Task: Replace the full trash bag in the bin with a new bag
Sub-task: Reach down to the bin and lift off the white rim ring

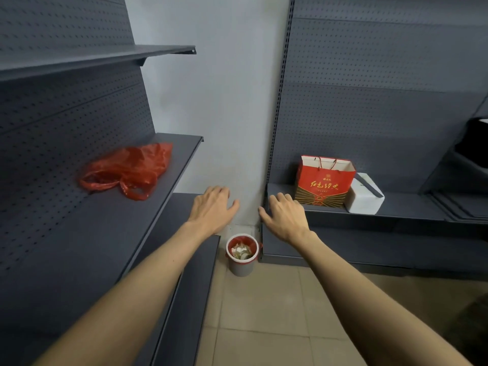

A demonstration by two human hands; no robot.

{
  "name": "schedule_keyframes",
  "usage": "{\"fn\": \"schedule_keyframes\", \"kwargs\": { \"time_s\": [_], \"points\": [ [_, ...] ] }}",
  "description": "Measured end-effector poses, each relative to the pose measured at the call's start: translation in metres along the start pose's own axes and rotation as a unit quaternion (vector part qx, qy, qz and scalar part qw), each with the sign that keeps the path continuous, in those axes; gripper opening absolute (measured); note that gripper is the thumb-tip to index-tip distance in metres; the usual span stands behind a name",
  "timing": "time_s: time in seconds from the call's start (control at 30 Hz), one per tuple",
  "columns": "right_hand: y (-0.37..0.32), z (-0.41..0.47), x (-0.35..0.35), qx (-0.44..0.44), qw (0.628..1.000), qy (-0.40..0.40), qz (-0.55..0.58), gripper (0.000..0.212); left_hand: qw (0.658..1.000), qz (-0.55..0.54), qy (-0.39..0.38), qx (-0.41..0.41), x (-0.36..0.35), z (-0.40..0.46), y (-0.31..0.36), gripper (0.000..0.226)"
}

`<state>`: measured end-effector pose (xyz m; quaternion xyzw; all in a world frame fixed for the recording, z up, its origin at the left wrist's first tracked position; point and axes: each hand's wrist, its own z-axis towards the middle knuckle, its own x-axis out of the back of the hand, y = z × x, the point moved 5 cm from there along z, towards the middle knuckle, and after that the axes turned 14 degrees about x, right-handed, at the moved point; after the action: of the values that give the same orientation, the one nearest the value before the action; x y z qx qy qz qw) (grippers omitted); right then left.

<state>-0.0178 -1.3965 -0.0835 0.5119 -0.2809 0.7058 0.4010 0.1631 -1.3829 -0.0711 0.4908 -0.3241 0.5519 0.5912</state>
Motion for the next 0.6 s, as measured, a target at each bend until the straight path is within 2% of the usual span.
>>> {"fn": "schedule_keyframes", "kwargs": {
  "time_s": [0.2,0.6],
  "points": [
    [0.039,0.07,-0.043,-0.022,1.0,-0.015,0.009,0.042,1.0,0.001,-0.015,0.007,-0.049,0.094,-0.009,0.043],
    [0.136,0.168,-0.151,-0.031,0.998,-0.057,0.021,0.043,0.996,0.004,-0.079,0.033,-0.178,0.209,0.01,0.045]
  ]
}}
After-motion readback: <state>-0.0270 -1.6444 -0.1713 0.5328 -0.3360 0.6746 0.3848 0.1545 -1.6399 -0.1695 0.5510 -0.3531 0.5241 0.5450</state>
